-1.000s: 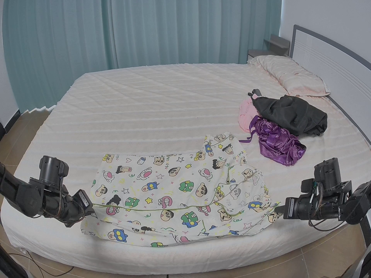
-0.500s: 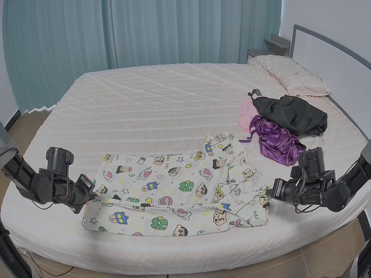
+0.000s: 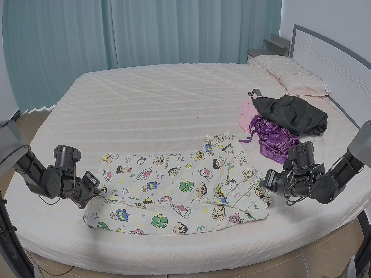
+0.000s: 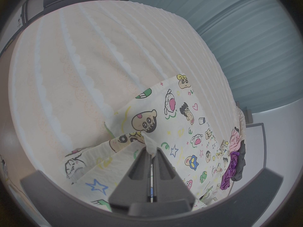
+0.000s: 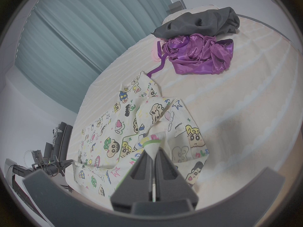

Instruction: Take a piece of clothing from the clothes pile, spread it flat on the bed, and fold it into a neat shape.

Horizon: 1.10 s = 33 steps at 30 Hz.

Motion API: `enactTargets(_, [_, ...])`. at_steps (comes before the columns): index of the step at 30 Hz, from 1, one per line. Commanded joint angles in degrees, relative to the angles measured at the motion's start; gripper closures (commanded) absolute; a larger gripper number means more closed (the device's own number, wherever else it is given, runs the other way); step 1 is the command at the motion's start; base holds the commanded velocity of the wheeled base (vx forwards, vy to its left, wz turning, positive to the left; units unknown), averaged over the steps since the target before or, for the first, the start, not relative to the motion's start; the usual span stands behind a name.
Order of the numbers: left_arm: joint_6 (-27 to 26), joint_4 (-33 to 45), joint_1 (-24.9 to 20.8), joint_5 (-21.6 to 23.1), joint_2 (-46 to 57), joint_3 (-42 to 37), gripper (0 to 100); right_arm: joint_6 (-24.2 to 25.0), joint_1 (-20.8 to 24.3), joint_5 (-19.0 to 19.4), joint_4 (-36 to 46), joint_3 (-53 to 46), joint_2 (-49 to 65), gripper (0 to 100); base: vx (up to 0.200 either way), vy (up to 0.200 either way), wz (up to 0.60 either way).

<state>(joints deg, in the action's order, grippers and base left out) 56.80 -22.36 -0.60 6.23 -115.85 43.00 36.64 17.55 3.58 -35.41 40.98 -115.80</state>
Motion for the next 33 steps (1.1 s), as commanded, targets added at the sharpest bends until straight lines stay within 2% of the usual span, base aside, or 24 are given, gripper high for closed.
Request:
enactTargets(1, [0.0, 0.0, 0.0, -0.2, -2.7, 1.9, 100, 0.0, 0.0, -0.3, 0.2, 2.2, -3.0, 100, 0.0, 0.0, 0.0])
enactTargets(5, [0.0, 0.1, 0.0, -0.3, -3.6, 3.1, 100, 0.0, -0.2, -1.5, 0.2, 3.9, -4.6, 100, 0.0, 0.0, 0.0])
enactTargets(15, [0.0, 0.3, -0.1, -0.5, -5.2, 4.3, 100, 0.1, -0.4, -1.5, 0.1, 6.8, -7.3, 100, 0.0, 0.0, 0.0])
enactTargets(16, [0.0, 0.3, -0.1, -0.4, -5.2, 4.2, 0, 0.2, -0.4, -1.5, 0.1, 7.4, -7.6, 0, 0.0, 0.0, 0.0])
enactTargets(20, [0.0, 0.2, 0.0, -0.5, -4.9, 4.2, 0, 0.7, -0.5, -1.4, -0.1, 7.5, -7.8, 0, 0.0, 0.0, 0.0])
enactTargets(23, [0.1, 0.3, 0.5, -0.5, -3.8, 3.7, 0, 4.2, -0.5, -1.6, -0.2, 7.5, -6.5, 0, 0.0, 0.0, 0.0])
enactTargets(25, [0.1, 0.3, 0.7, -0.5, -3.4, 3.5, 0, 4.8, -0.6, -1.7, 0.1, 7.6, -5.9, 0, 0.0, 0.0, 0.0])
enactTargets(26, [0.2, 0.4, 1.5, -0.4, -1.5, 2.6, 0, 7.1, -1.0, -1.7, 0.7, 7.2, -3.5, 0, 0.0, 0.0, 0.0])
enactTargets(31, [0.2, 0.9, 3.3, 0.0, 2.6, 0.5, 0, 12.0, -1.6, -3.6, 6.5, 8.0, 1.4, 0, 0.0, 0.0, 0.0])
enactTargets(33, [0.3, 0.9, 4.6, 0.4, 5.5, -1.3, 0, 16.2, -1.4, -3.9, 9.9, 8.5, 3.7, 0, 0.0, 0.0, 0.0])
